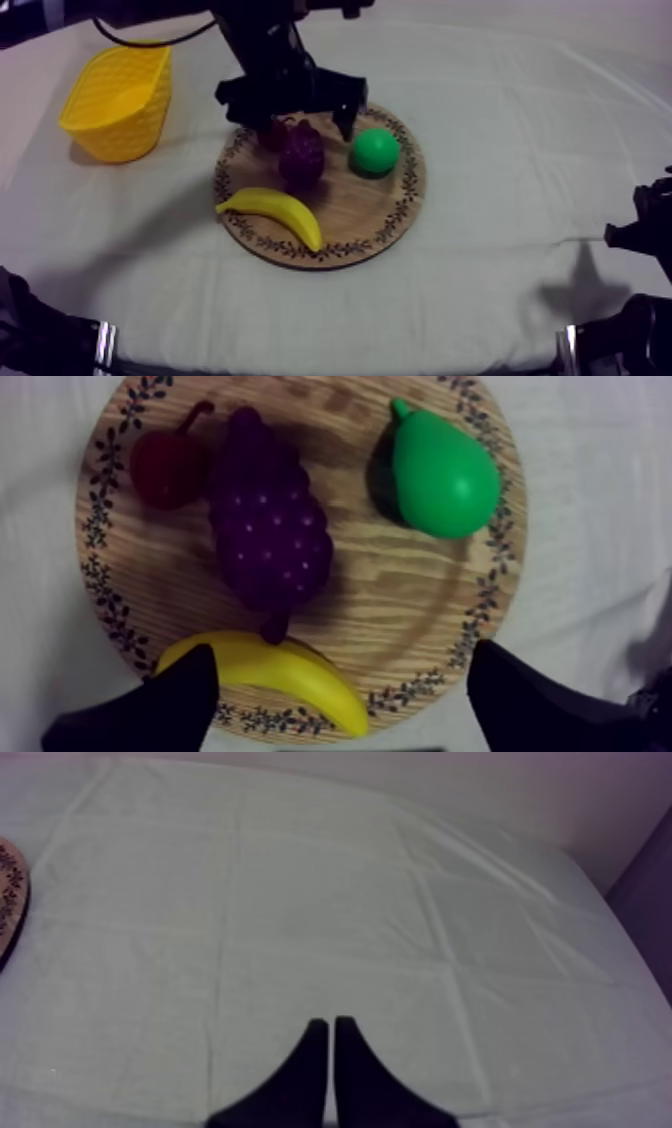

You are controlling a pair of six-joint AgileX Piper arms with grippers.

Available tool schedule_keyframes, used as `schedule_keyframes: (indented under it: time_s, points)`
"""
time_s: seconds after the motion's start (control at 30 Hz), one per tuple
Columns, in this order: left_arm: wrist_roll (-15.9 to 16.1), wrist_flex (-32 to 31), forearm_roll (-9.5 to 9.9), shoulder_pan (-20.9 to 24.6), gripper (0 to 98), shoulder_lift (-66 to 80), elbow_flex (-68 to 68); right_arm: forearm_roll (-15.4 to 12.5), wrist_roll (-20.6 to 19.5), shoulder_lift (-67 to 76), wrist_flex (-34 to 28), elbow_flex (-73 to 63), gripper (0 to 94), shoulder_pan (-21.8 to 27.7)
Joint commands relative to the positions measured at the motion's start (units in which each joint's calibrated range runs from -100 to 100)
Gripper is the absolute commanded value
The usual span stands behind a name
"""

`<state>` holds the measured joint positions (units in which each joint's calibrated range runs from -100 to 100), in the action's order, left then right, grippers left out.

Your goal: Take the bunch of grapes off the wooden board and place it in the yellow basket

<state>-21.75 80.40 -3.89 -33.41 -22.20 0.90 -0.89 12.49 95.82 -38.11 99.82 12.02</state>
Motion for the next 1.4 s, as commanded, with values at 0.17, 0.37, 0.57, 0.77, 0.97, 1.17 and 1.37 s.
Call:
schedule_keyframes:
  time_s: [0.17,0.37,0.57,0.77,0.97,1.17,1.37]
  points:
    - [0.23,-1.49,-0.61,0.96,95.4,-6.83,-1.22,-0.01,-0.01,0.02,-0.04,-0.05,0.3,0.0]
    - [0.51,-1.88,-1.18,1.83,95.5,-11.84,-3.85,-0.01,-0.01,0.02,-0.04,-0.05,0.3,0.0]
    - [1.04,-1.92,-1.94,2.31,95.4,-16.89,-7.16,-0.01,-0.01,0.02,-0.04,-0.05,0.3,0.0]
    - [1.21,-1.66,-2.31,2.83,94.4,-20.53,-9.82,-0.01,-0.01,0.02,-0.04,-0.05,0.3,0.0]
    - [1.22,-0.85,-2.52,3.4,80.5,-22.32,-10.84,-0.01,-0.01,0.02,-0.04,-0.05,0.3,0.0]
    - [1.38,-0.38,-2.48,3.53,57.0,-23.02,-11.32,-0.01,-0.01,0.02,-0.04,-0.05,0.3,0.0]
    - [2.04,-1.36,-2.66,4.0,47.6,-22.14,-9.7,-0.01,-0.01,0.02,-0.04,-0.05,0.3,0.0]
